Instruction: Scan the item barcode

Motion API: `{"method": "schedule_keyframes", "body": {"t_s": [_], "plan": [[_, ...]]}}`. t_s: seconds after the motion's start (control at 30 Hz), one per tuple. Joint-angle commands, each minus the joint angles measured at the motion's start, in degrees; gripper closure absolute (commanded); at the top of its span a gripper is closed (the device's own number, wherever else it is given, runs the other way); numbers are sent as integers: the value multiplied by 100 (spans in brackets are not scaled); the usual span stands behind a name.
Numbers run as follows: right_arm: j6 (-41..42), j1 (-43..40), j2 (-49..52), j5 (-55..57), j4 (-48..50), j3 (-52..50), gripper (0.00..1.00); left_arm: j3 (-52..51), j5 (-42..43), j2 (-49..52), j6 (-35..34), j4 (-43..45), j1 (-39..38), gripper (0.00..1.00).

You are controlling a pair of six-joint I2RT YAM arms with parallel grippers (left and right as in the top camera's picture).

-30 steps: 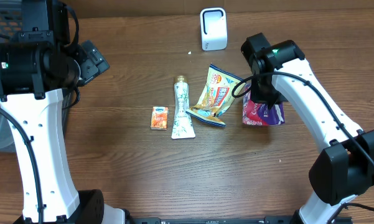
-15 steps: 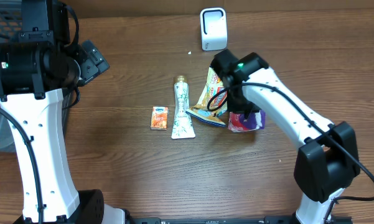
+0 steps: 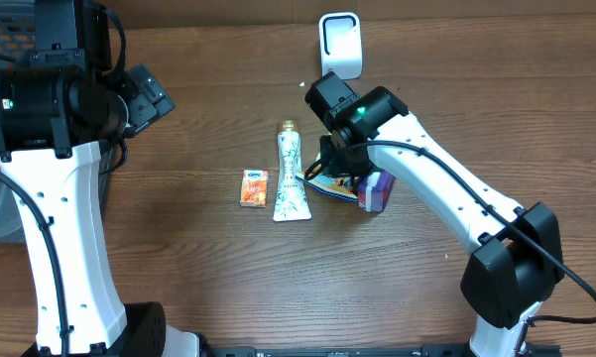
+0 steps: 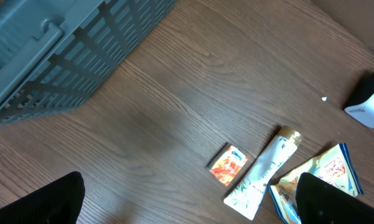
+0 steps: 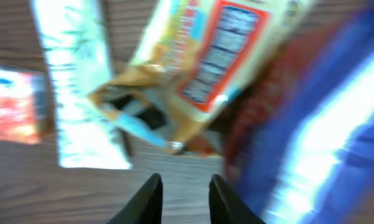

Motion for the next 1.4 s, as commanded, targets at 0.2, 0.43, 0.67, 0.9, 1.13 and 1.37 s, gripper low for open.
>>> {"method": "schedule_keyframes", "body": {"t_s": [0.2,0.43,0.67,0.9,1.13,1.37], "plan": [[-282,-111,4,-562,400,107,73,11,24,44,116,-7,0,0],[-365,-859,24,-588,584,79,77,11,26,44,114,-9,0,0],[-472,-942,256,-588,1060,-72,79,11,24,44,114,-9,0,0],[-470,-909,811,-601,1434,-90,79,11,24,44,114,-9,0,0],[-468,-903,1097,-149,1397,-90,80,11,24,44,114,-9,0,0],[-450,-654,1440,-323,1318,-92,78,11,24,44,114,-7,0,0]]}}
